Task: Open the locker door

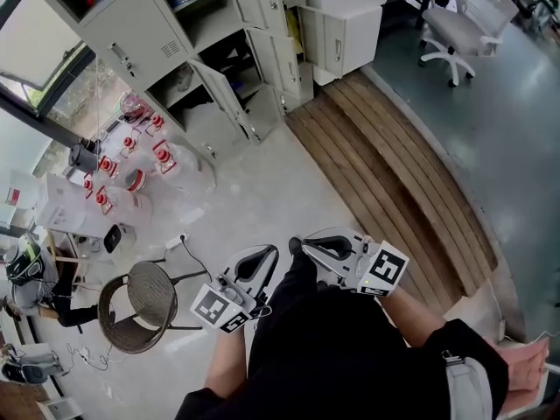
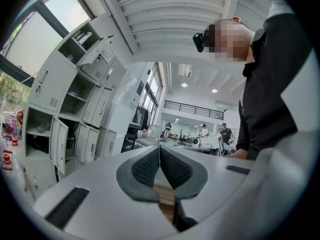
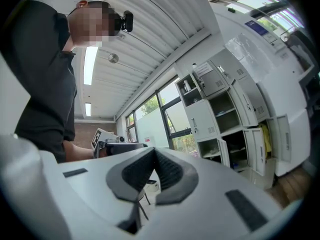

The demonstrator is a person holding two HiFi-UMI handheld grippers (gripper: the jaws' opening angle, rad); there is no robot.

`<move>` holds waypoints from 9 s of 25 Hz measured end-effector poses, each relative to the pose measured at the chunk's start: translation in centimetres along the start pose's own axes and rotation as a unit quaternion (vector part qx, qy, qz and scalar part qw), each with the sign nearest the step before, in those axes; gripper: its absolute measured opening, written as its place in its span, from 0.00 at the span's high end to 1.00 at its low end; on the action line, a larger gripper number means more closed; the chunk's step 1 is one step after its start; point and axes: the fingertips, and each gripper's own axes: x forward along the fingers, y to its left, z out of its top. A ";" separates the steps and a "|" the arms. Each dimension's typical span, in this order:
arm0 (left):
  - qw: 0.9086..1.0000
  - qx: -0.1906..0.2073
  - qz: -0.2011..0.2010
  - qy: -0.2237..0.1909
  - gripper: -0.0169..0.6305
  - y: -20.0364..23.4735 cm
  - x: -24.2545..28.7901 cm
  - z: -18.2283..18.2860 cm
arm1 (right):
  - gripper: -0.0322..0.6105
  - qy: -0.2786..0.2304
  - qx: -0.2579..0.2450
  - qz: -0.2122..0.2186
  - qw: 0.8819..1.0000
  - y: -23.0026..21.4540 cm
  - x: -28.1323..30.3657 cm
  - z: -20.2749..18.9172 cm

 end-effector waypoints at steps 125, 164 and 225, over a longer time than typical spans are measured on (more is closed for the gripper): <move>0.926 0.289 0.040 -0.240 0.95 46.6 43.1 61.0 | 0.83 -0.091 -0.406 -0.088 0.905 -65.4 35.9 62.3; 0.916 0.321 0.075 -0.227 0.95 49.1 46.9 63.3 | 0.82 -0.019 -0.220 -0.113 0.969 -77.4 44.9 67.8; 0.910 0.354 0.082 -0.200 0.95 42.9 56.0 61.1 | 0.85 -0.003 -0.166 0.245 0.955 -71.6 23.4 68.8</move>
